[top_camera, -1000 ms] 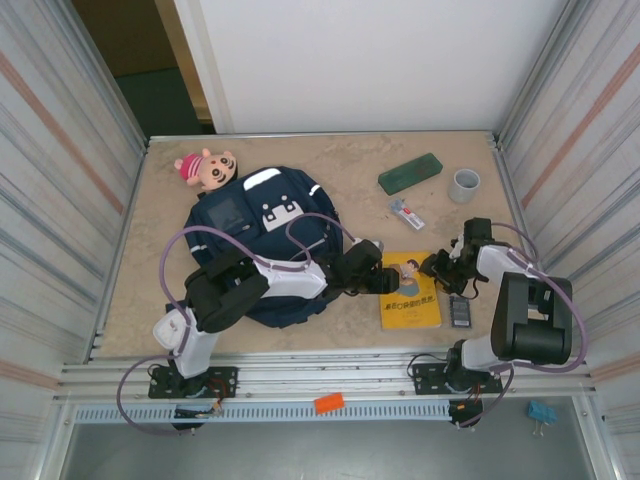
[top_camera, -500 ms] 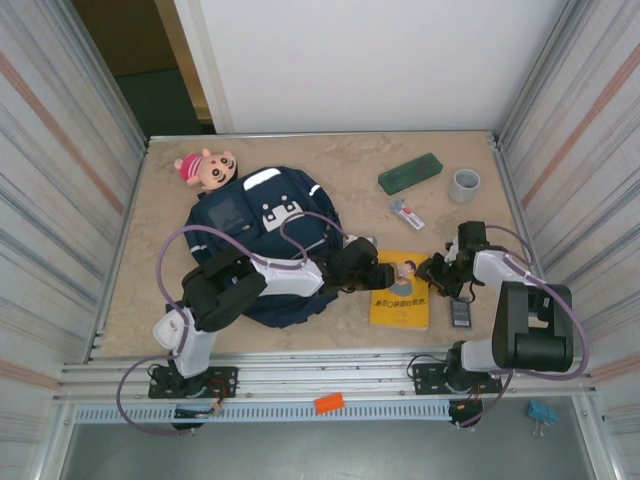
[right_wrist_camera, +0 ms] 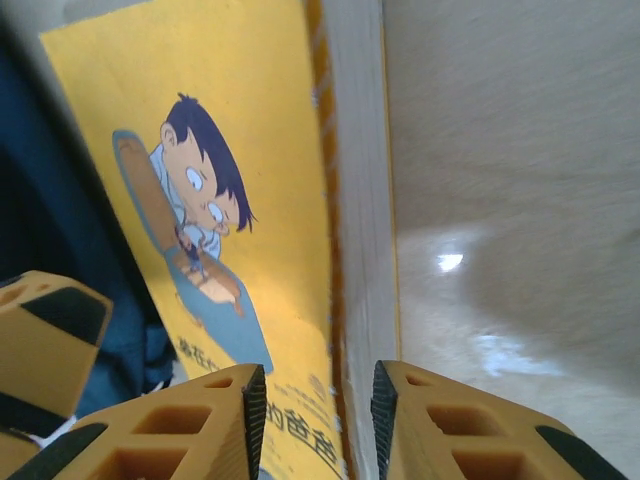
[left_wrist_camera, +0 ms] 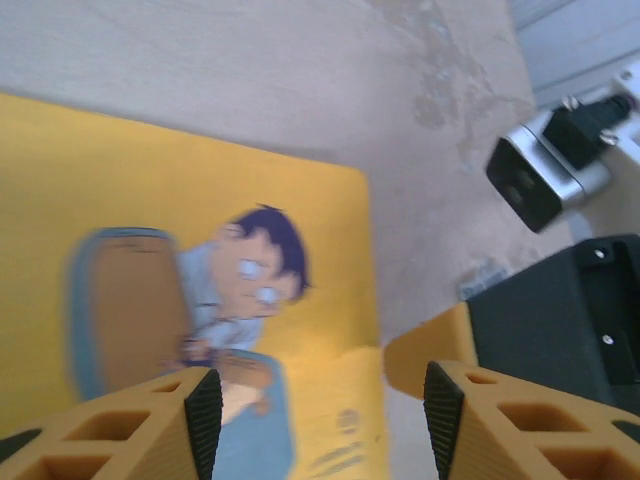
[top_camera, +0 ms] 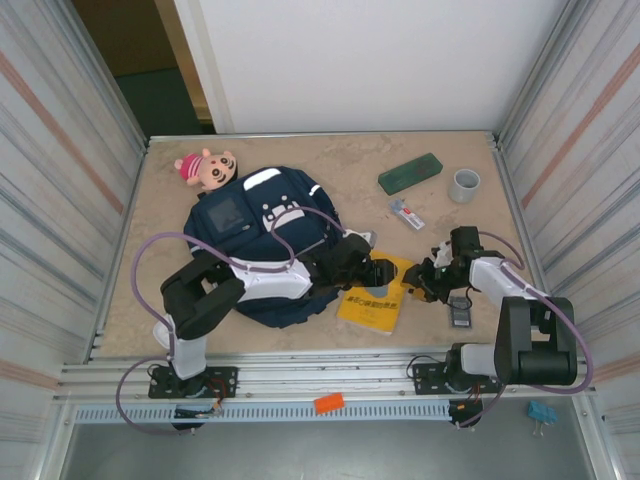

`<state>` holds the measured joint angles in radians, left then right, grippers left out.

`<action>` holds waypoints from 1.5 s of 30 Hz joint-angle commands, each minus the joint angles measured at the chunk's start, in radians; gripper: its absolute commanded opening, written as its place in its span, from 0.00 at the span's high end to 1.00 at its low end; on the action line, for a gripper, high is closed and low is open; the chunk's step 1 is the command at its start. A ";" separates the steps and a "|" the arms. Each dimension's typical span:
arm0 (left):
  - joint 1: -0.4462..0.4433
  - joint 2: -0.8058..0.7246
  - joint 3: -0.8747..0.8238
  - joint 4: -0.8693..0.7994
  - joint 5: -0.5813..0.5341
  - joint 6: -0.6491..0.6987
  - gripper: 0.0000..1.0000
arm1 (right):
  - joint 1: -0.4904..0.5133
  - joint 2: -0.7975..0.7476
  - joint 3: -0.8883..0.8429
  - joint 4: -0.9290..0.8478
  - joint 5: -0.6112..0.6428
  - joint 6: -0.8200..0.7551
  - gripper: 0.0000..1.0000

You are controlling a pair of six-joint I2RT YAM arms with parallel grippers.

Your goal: Pack books, pencil case, and school supplies into a backpack

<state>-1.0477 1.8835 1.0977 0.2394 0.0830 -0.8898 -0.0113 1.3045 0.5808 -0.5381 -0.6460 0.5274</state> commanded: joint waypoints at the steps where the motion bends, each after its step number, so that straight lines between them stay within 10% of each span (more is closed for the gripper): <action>1: -0.004 -0.014 -0.046 0.060 0.037 -0.014 0.43 | 0.016 -0.020 -0.013 0.017 -0.060 0.031 0.66; 18: 0.005 -0.027 -0.079 -0.079 -0.084 0.069 0.42 | 0.068 0.017 -0.002 0.011 0.054 0.023 0.70; 25: 0.066 -0.088 -0.060 -0.262 -0.151 0.155 0.39 | 0.133 0.005 0.017 -0.023 0.136 0.035 0.48; 38: 0.082 0.048 0.033 -0.449 -0.163 0.225 0.38 | 0.161 0.104 0.017 0.005 0.196 0.000 0.76; 45: 0.059 0.059 0.062 -0.351 0.051 0.204 0.40 | 0.190 0.131 -0.011 0.104 0.070 0.052 0.80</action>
<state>-0.9714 1.9163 1.1542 -0.1291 0.0158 -0.6834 0.1608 1.4055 0.5915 -0.4789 -0.5495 0.5488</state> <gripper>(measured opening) 0.598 0.202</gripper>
